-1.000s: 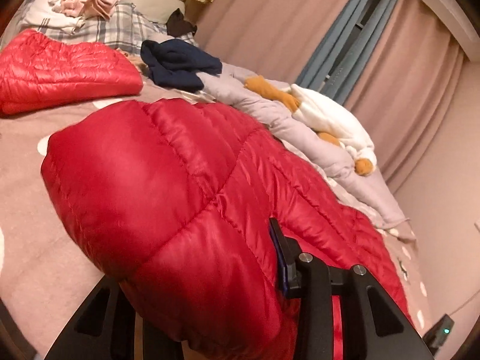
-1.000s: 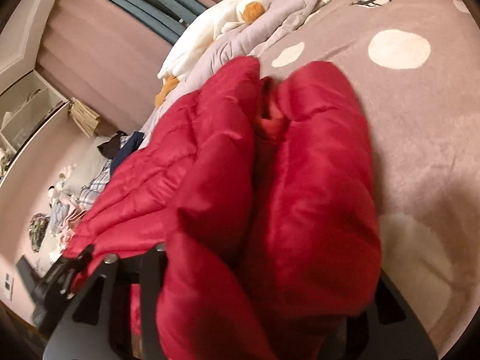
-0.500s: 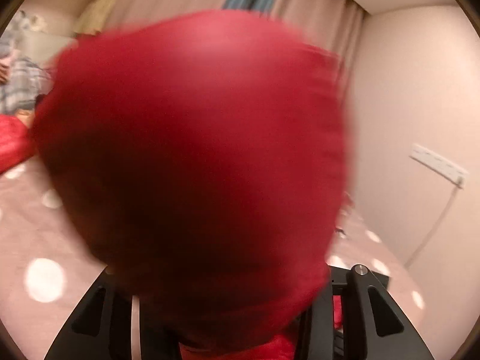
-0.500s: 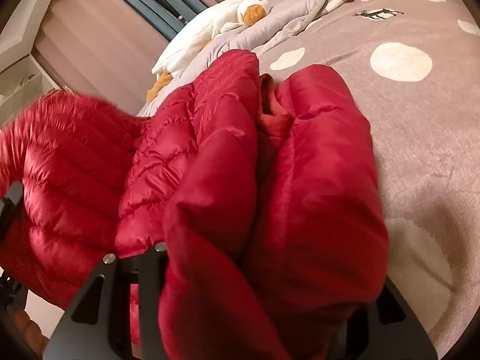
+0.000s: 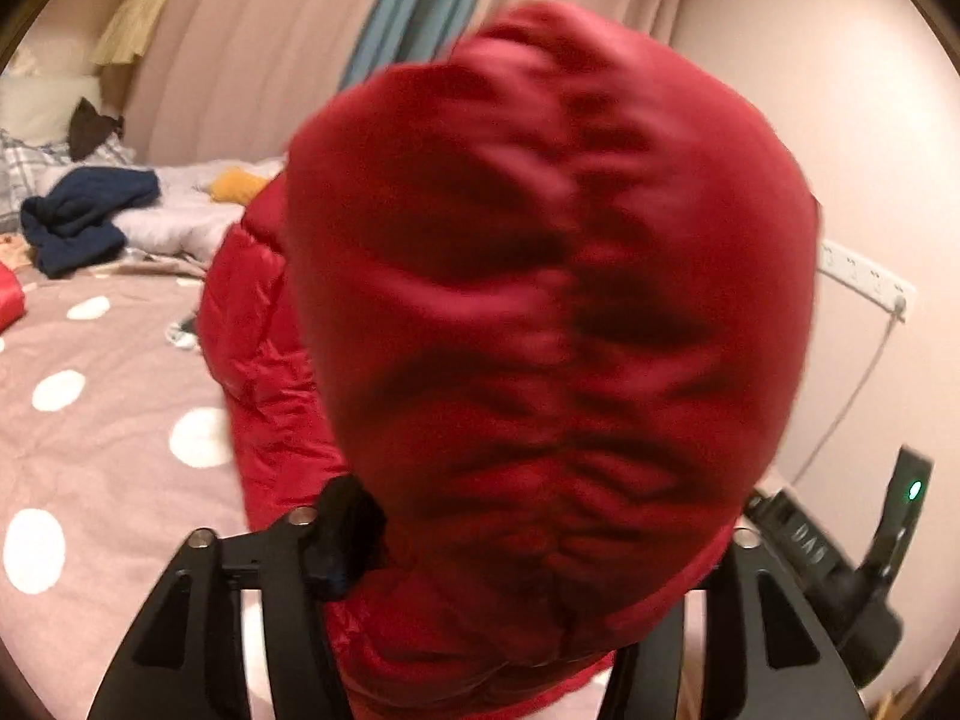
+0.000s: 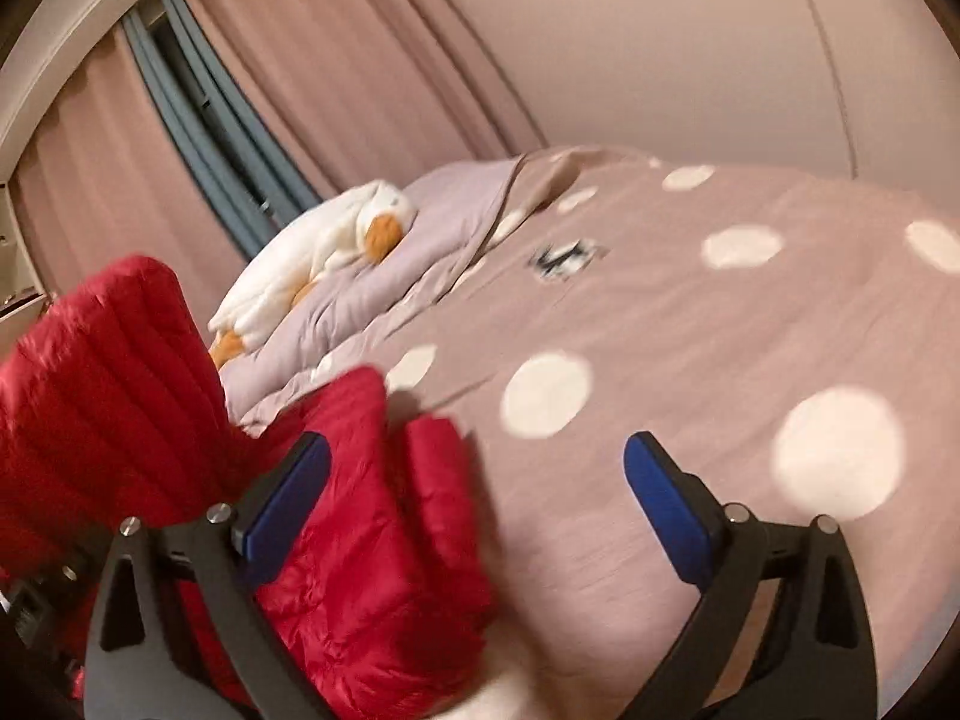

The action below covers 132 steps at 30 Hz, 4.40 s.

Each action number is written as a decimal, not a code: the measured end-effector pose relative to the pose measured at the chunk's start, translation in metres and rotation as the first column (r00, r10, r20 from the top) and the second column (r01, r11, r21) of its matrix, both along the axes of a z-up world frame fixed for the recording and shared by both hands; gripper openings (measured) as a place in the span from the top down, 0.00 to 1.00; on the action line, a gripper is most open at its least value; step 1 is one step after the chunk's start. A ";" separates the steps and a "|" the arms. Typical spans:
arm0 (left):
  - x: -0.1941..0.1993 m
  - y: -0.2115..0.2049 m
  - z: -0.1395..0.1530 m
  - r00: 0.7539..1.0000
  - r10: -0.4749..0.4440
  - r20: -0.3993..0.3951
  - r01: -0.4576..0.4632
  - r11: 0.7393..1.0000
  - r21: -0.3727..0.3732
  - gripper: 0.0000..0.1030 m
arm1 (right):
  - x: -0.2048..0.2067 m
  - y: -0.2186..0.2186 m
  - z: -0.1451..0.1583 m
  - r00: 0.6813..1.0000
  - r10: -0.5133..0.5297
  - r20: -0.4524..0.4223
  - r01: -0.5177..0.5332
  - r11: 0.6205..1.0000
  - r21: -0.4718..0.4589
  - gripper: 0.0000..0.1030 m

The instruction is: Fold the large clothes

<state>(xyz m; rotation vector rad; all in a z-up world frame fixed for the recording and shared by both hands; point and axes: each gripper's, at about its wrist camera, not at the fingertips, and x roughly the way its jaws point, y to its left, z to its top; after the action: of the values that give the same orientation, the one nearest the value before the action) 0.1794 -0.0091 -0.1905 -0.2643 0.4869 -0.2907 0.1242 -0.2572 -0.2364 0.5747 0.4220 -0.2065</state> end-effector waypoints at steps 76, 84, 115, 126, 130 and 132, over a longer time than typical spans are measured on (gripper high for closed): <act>0.005 0.060 -0.049 0.877 0.375 -0.300 -0.370 0.926 0.073 0.72 | 0.015 0.101 0.071 0.895 0.436 0.091 -0.400 0.877 -0.268 0.63; 0.014 0.052 -0.053 0.899 0.303 -0.315 -0.319 0.948 0.001 0.72 | 0.048 0.061 -0.014 0.952 0.262 -0.159 -0.285 0.947 -0.147 0.75; 0.048 0.002 -0.084 0.929 0.202 -0.309 -0.183 0.979 0.089 0.75 | 0.046 0.019 -0.048 0.950 0.098 -0.297 -0.153 0.974 -0.168 0.51; 0.056 0.011 -0.011 0.979 0.181 -0.097 -0.166 0.976 0.140 0.75 | 0.026 -0.005 0.043 0.989 0.109 -0.098 -0.124 0.980 -0.157 0.53; 0.085 0.019 -0.003 0.973 0.213 -0.086 -0.210 0.977 0.044 0.75 | 0.051 0.004 0.073 0.963 0.268 0.037 -0.265 0.962 -0.074 0.65; 0.100 0.022 -0.009 0.969 0.222 -0.113 -0.219 0.975 0.031 0.75 | 0.073 0.019 0.082 0.948 0.315 0.043 -0.308 0.944 -0.118 0.67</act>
<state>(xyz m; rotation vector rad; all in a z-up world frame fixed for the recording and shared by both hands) 0.2790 0.0126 -0.1991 -0.3160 0.5689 -0.0538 0.1975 -0.2384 -0.1545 0.3979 0.4329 0.0914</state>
